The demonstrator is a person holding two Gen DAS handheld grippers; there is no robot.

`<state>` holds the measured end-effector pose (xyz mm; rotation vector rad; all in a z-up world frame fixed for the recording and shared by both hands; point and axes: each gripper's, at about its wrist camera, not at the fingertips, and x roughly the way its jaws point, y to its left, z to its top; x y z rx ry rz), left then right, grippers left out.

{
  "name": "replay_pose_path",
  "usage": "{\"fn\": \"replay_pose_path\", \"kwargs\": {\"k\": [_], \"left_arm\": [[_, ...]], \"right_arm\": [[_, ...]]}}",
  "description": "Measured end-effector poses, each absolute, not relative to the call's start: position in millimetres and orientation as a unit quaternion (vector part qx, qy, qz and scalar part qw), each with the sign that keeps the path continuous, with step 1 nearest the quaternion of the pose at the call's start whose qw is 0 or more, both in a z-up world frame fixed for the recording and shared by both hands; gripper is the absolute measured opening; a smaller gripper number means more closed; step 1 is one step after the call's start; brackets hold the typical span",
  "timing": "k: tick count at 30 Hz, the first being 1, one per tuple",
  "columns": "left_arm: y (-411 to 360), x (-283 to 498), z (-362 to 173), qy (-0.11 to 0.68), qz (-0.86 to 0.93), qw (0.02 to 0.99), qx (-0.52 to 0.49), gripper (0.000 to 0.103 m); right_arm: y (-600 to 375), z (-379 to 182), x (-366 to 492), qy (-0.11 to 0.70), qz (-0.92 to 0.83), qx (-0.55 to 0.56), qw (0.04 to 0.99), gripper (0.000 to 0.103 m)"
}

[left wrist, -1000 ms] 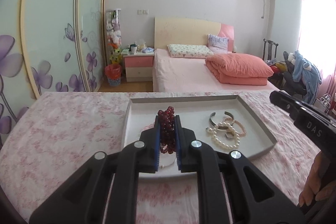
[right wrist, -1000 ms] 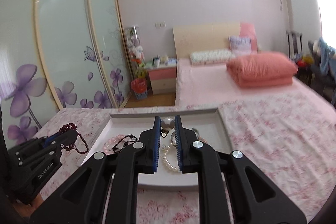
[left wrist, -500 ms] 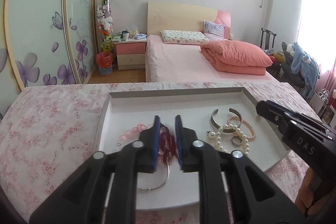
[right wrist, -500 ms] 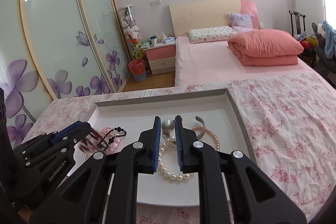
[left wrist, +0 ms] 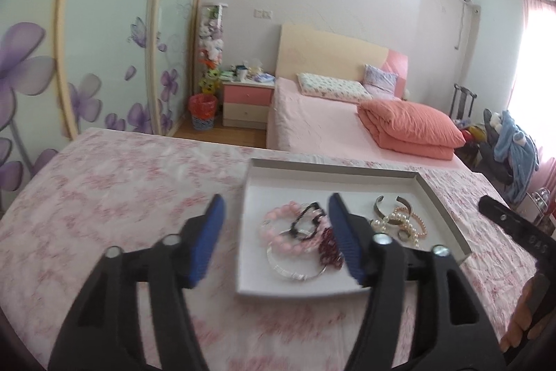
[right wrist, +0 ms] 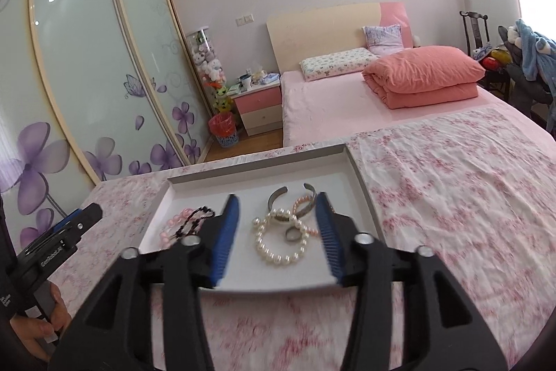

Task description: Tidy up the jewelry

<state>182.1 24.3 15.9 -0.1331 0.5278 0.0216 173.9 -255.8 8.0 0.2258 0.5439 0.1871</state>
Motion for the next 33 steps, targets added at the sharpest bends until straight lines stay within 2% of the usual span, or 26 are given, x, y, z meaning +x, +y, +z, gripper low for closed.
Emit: {"fn": "replay_pose_path", "kwargs": {"k": [1,3,6,9,14,20,33], "left_arm": [[27,172,17,0.256,0.017,0.964,-0.066,0.072],[35,153,20,0.25,0.023,0.965,-0.07,0.086],[45,122,24,0.238,0.036,0.968,-0.074,0.097],[46,100,25,0.227,0.044,0.971,-0.068,0.099],[39,66,21,0.207,0.048,0.976,-0.051,0.099],[25,42,16,0.197,0.042,0.979,-0.027,0.099],[14,9,11,0.196,0.034,0.98,-0.028,0.099]], "right_arm": [[-256,10,165,0.265,0.091,0.107,0.954,0.057],[-255,14,146,0.257,0.088,0.101,0.957,0.067],[-256,18,122,0.246,0.084,0.099,0.961,0.078],[-257,21,102,0.234,0.082,0.097,0.964,0.091],[-253,23,79,0.214,0.075,0.073,0.971,0.101],[-247,19,59,0.191,0.071,0.035,0.978,0.101],[-249,-6,18,0.165,0.069,0.031,0.983,0.101]]}}
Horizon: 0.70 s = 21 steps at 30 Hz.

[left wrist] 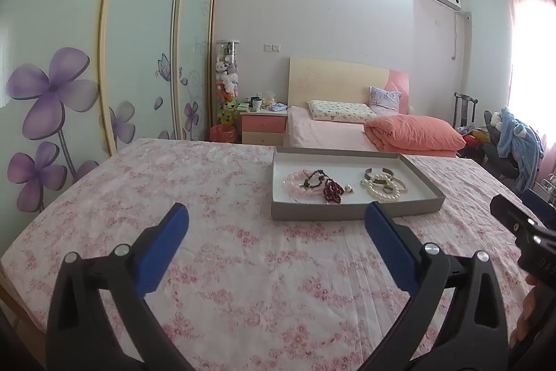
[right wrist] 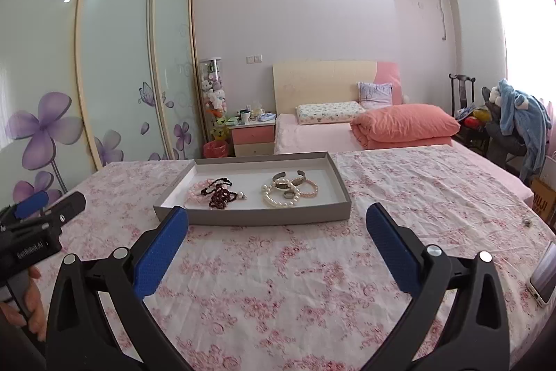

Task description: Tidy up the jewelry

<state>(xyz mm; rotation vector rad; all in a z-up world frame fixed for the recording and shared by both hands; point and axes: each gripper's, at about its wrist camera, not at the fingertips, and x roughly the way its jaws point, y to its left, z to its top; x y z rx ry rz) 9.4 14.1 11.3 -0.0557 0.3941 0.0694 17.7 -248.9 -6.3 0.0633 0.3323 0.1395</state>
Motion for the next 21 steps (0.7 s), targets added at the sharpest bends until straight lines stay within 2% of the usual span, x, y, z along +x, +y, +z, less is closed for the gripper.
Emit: {"fn": "replay_pose_path", "kwargs": {"k": [21], "left_arm": [[0,0,-1,0.194,0.024,0.981,-0.007,0.099]], "right_arm": [[-250,-16,11,0.174,0.075,0.025,0.982,0.101]]}}
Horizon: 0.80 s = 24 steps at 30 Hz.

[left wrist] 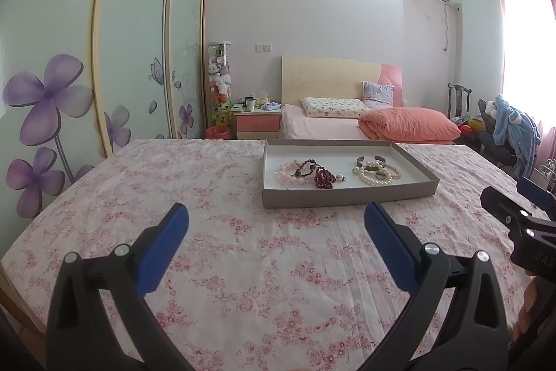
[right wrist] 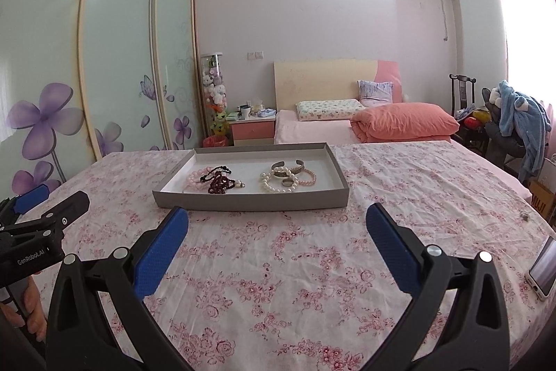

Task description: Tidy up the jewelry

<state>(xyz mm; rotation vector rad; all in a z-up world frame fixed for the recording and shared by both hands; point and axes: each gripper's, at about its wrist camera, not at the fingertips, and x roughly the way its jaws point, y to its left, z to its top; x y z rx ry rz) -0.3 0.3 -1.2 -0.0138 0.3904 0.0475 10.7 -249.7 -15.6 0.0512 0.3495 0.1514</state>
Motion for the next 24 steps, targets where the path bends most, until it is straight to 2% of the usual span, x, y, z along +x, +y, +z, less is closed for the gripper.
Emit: {"fn": "replay_pose_path", "kwargs": {"k": [24], "left_arm": [[-1.3,2.7,-3.8,0.2,0.024,0.979,-0.005,0.099]], "right_arm": [[-245.8,-15.6,12.2,0.178,0.077,0.025,0.981,0.101]]}}
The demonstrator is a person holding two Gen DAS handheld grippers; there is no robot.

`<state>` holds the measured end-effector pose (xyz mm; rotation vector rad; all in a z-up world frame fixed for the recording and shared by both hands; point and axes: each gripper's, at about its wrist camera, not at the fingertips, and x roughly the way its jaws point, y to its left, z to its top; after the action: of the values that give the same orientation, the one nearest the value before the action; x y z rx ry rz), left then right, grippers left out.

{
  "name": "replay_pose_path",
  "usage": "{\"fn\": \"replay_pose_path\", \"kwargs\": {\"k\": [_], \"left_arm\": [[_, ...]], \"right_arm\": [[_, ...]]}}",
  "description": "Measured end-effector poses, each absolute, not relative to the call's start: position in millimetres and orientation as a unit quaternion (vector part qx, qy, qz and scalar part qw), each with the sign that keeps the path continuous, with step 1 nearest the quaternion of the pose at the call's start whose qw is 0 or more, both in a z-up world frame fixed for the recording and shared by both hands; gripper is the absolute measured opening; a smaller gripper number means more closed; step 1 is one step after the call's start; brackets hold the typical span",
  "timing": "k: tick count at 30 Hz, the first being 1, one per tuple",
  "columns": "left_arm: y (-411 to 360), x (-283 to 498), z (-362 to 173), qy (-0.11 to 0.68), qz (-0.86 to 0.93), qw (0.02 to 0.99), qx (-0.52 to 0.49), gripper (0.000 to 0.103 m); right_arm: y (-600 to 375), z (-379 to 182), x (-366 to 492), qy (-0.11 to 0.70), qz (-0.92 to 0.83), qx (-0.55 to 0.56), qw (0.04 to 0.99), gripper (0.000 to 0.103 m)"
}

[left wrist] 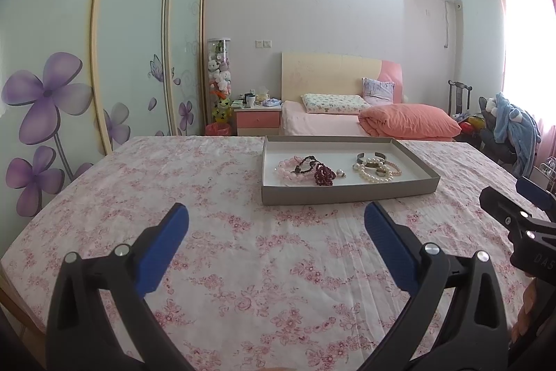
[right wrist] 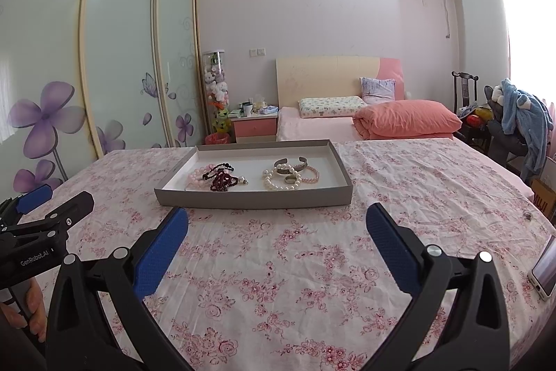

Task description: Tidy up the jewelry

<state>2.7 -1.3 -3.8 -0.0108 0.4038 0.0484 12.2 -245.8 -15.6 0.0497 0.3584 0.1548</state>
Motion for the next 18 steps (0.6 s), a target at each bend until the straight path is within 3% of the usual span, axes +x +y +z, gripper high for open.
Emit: {"fn": "replay_pose_path", "kwargs": {"k": [18], "left_arm": [[-3.7,2.4,-9.8,0.207,0.023,0.978,-0.004,0.099]], "right_arm": [[-244.2,-17.8,11.5,0.18,0.077,0.025,0.98,0.101]]}}
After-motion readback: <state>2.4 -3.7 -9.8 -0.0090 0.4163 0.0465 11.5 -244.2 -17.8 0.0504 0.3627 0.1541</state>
